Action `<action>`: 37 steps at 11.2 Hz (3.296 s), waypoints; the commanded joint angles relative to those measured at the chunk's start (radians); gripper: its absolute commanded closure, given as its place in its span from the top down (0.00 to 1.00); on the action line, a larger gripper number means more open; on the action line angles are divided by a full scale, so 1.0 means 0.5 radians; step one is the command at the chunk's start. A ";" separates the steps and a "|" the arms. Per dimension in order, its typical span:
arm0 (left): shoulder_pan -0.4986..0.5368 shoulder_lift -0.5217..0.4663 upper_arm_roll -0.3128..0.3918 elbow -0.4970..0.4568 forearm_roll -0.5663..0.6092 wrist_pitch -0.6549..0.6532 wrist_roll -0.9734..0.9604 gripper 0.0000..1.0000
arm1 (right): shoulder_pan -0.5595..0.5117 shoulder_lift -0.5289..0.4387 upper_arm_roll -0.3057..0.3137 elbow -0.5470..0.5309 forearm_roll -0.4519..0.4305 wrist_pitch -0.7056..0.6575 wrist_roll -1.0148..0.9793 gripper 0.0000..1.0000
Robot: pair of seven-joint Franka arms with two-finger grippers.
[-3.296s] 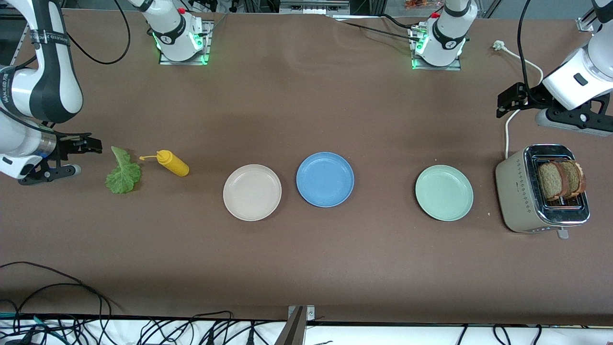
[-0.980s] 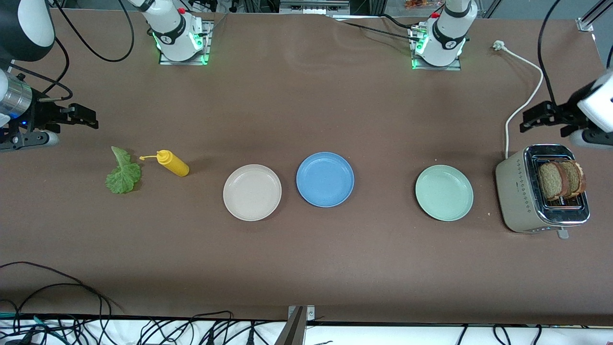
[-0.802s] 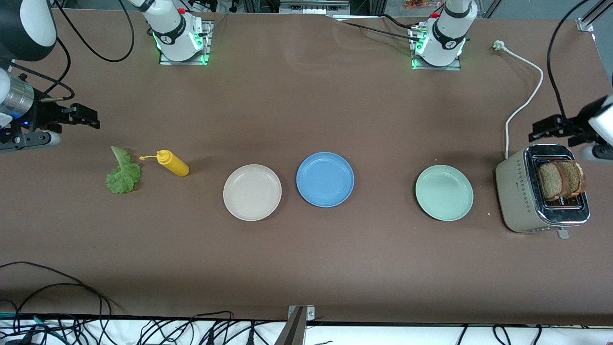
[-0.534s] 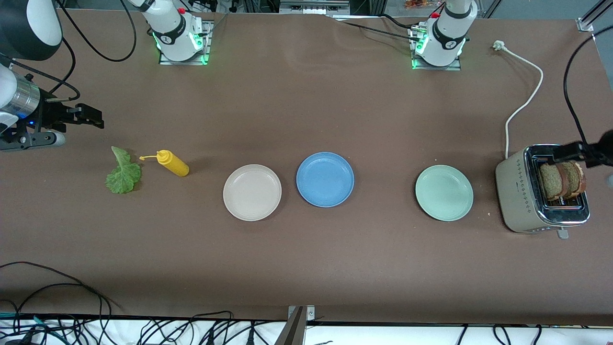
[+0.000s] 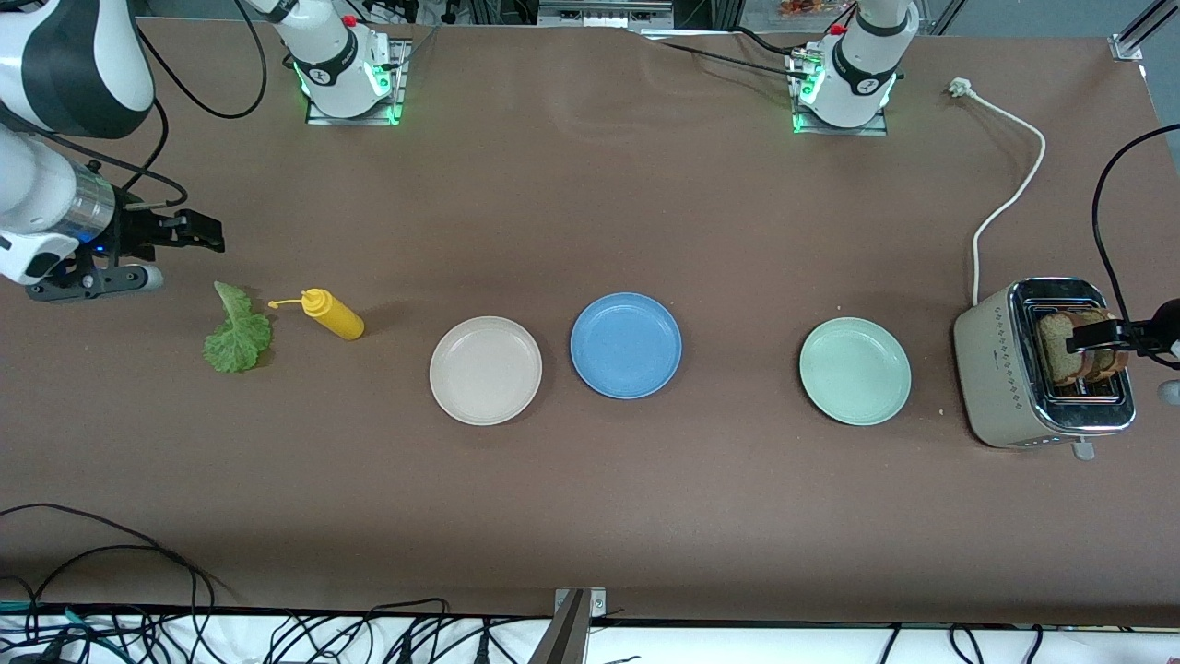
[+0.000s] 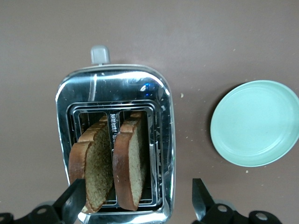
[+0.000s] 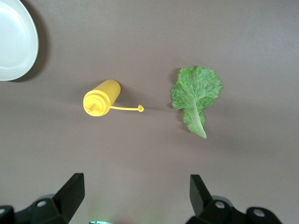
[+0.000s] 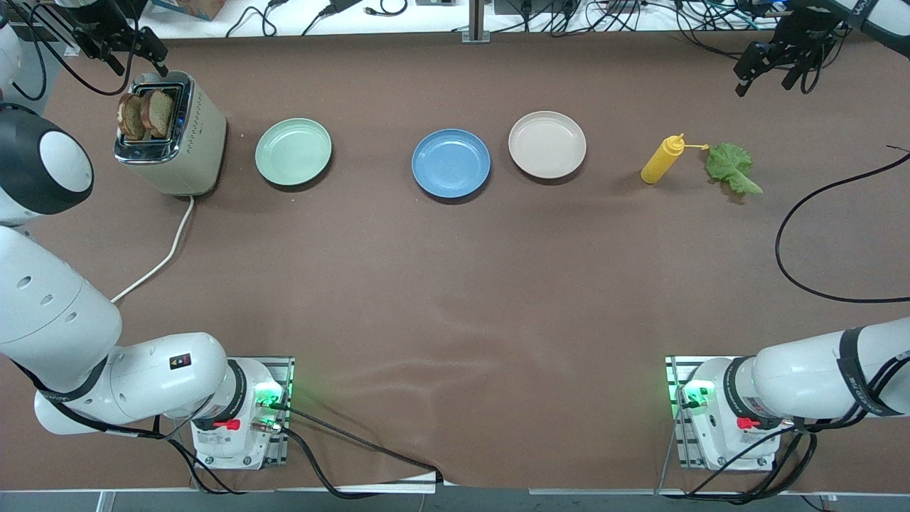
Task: Make sandwich in blue plate with both arms
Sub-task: 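Lower the left gripper into the toaster and grasp a bread slice, then lift the bread slice out of the toaster with the left gripper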
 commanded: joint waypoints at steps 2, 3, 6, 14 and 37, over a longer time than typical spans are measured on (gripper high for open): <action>0.039 0.115 -0.013 -0.016 0.051 -0.023 0.039 1.00 | 0.002 -0.003 0.016 0.038 0.049 -0.083 0.028 1.00; 0.051 0.148 -0.013 -0.016 0.051 -0.023 0.039 0.96 | 0.002 -0.006 0.019 0.038 0.055 -0.092 0.028 1.00; 0.057 0.161 -0.016 -0.019 0.051 -0.154 0.039 0.20 | 0.008 -0.024 0.053 0.038 0.049 -0.117 0.028 1.00; 0.045 0.054 -0.031 0.021 0.054 -0.302 0.030 0.00 | 0.008 -0.015 0.053 0.032 0.021 -0.129 0.028 1.00; -0.722 0.743 -0.519 0.220 -1.694 -0.149 -0.008 0.00 | 0.002 -0.003 0.046 0.029 0.021 -0.114 0.028 1.00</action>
